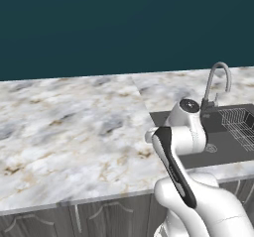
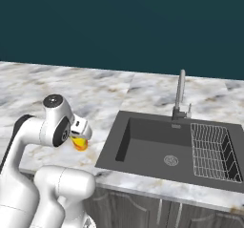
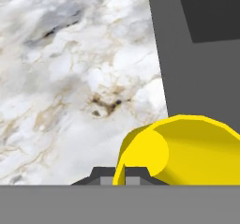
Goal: Pick the cup and bowl from the counter and place them on the counter next to the sink.
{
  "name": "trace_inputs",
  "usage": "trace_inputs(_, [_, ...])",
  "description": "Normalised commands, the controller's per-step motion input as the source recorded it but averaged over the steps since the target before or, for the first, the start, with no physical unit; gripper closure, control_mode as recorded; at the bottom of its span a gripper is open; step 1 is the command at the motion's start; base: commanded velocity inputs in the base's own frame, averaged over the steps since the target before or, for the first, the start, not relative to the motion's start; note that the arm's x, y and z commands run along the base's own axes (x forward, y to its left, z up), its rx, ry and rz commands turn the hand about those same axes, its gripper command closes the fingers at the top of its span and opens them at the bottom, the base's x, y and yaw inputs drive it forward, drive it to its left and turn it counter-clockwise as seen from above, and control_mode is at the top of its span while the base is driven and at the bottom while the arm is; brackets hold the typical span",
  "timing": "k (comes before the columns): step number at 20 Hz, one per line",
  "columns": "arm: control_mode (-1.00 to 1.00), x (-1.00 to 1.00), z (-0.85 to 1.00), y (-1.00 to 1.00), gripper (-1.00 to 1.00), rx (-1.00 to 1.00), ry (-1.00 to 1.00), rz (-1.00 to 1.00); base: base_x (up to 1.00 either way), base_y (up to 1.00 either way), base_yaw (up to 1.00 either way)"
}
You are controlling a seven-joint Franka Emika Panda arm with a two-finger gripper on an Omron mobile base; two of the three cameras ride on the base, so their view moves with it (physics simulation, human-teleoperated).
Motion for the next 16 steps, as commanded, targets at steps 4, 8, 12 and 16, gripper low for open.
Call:
trace_inputs(4, [-1.0, 0.45, -0.25, 0.0, 1.0, 0.0, 0.0, 0.04, 0.0, 0.0, 0.0])
trace_inputs(8, [-1.0, 0.4, -0.25, 0.0, 1.0, 0.0, 0.0, 0.03, 0.0, 0.0, 0.0])
trace_inputs(12, [-1.0, 0.21, -0.32, 0.0, 1.0, 0.0, 0.04, 0.04, 0.0, 0.0, 0.0])
trace_inputs(16, [-1.0, 0.0, -0.07, 0.0, 1.0, 0.0, 0.11, 0.04, 0.0, 0.0, 0.0])
